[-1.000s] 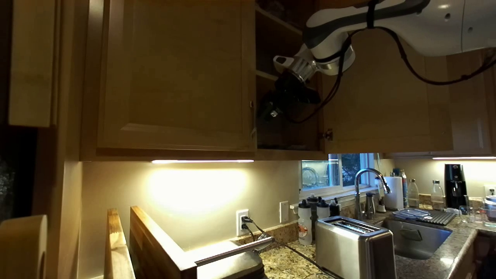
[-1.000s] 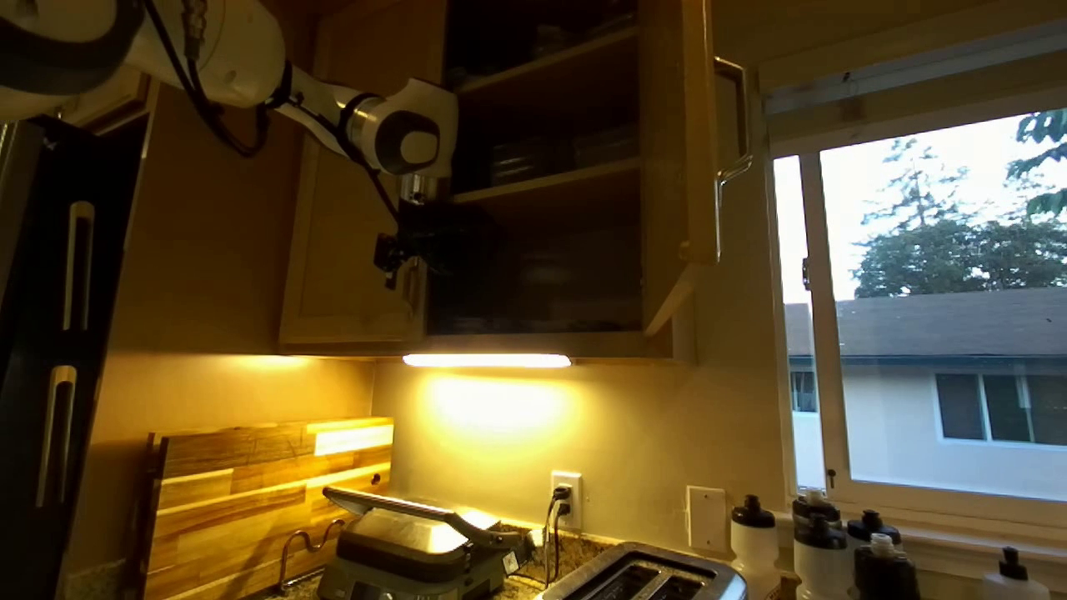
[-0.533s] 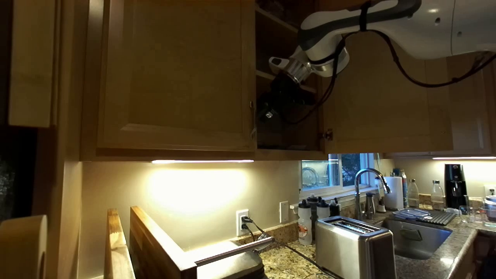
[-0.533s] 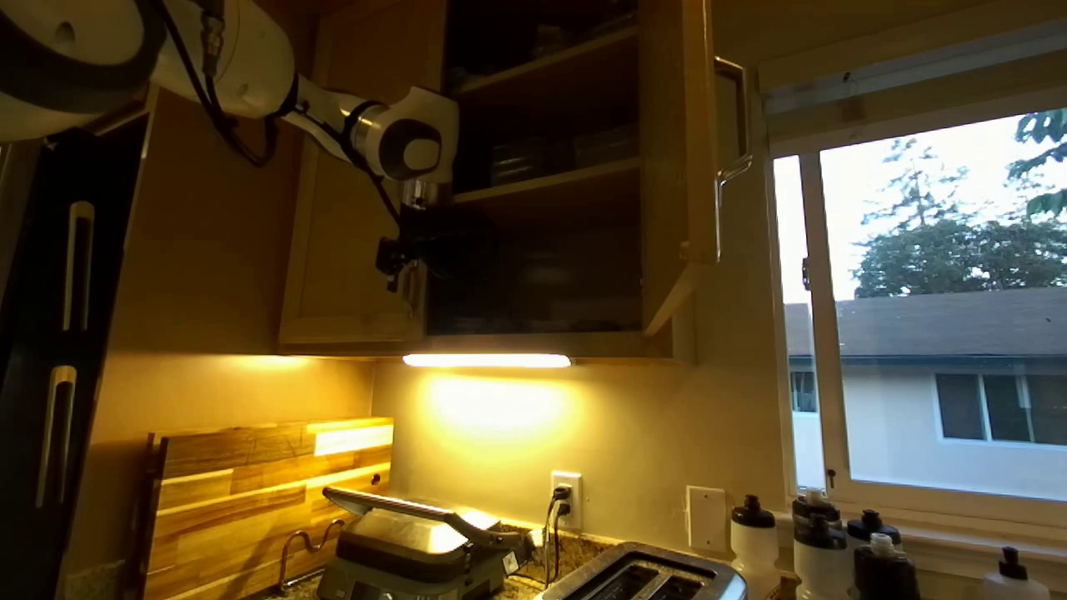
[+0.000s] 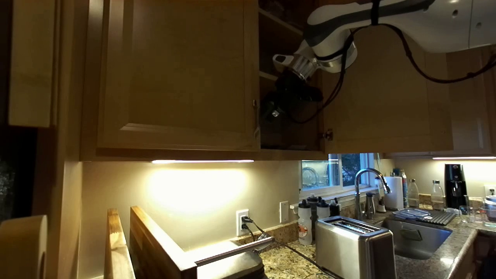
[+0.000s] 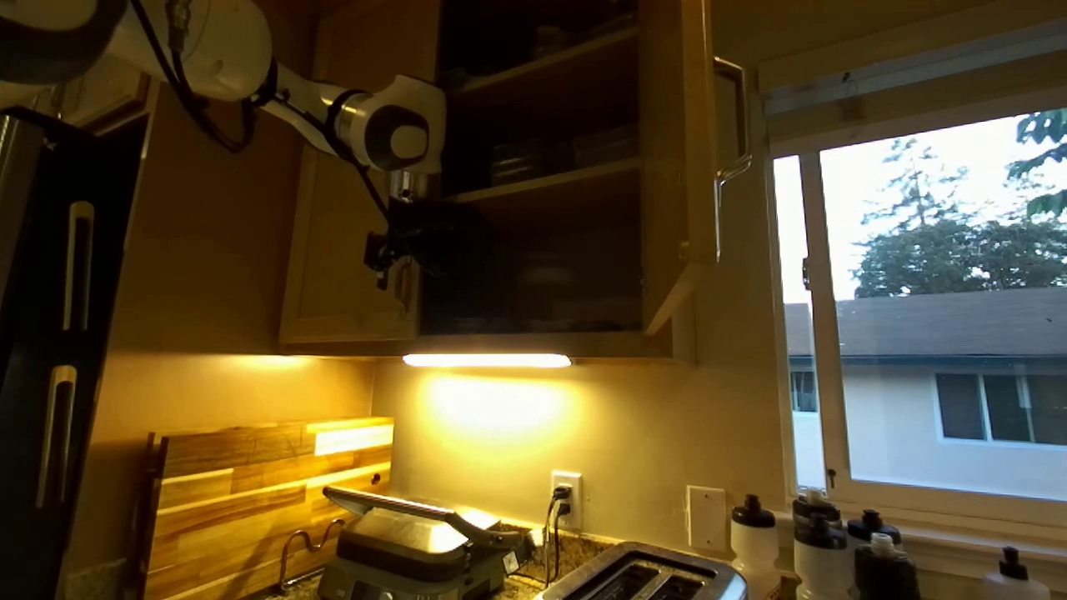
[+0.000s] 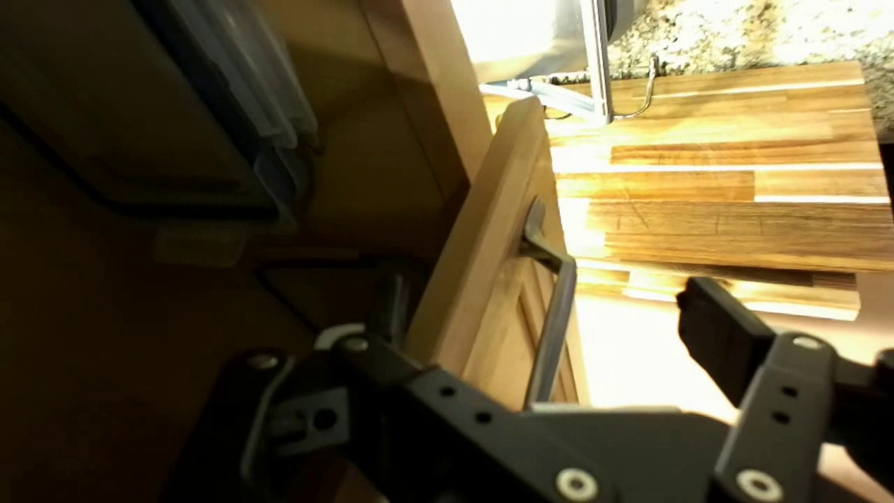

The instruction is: Open the cabinet doors

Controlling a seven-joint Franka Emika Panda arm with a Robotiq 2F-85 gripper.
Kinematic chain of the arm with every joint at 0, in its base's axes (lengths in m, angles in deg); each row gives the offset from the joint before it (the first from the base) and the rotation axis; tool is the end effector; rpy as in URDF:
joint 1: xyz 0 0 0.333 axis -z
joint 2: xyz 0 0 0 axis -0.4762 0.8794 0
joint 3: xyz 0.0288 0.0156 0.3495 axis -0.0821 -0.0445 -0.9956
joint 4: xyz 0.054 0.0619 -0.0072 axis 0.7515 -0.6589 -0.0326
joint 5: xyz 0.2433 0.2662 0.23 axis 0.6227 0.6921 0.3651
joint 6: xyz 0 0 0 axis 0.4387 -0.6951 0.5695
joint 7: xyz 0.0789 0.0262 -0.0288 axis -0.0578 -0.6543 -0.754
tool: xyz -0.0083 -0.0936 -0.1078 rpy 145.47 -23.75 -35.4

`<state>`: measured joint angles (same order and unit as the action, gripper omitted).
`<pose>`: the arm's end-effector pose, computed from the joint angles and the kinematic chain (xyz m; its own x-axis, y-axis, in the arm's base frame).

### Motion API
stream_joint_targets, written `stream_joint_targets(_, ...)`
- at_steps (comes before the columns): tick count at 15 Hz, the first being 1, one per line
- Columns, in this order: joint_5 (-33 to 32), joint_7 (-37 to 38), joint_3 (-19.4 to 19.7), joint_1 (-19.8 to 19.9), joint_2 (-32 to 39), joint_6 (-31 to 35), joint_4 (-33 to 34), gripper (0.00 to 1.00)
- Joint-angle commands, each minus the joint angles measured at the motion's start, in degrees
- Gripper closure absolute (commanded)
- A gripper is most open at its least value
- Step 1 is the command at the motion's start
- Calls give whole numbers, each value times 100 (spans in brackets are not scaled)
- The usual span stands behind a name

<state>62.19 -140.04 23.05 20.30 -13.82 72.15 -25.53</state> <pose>0.5734 0.0903 0.7743 0.1194 0.8484 0.5157 0.8707 -0.3391 0.3562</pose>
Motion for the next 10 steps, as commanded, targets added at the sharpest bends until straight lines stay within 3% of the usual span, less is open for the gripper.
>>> stream_joint_targets(1, -345, 441, -176, 133, -966, -213, -959, 0)
stream_joint_targets(6, -335, 508, -108, 30, -1651, -548, -1472, 0)
stream_joint_targets(10, -489, 621, -55, 66, -1548, -406, -1415, 0)
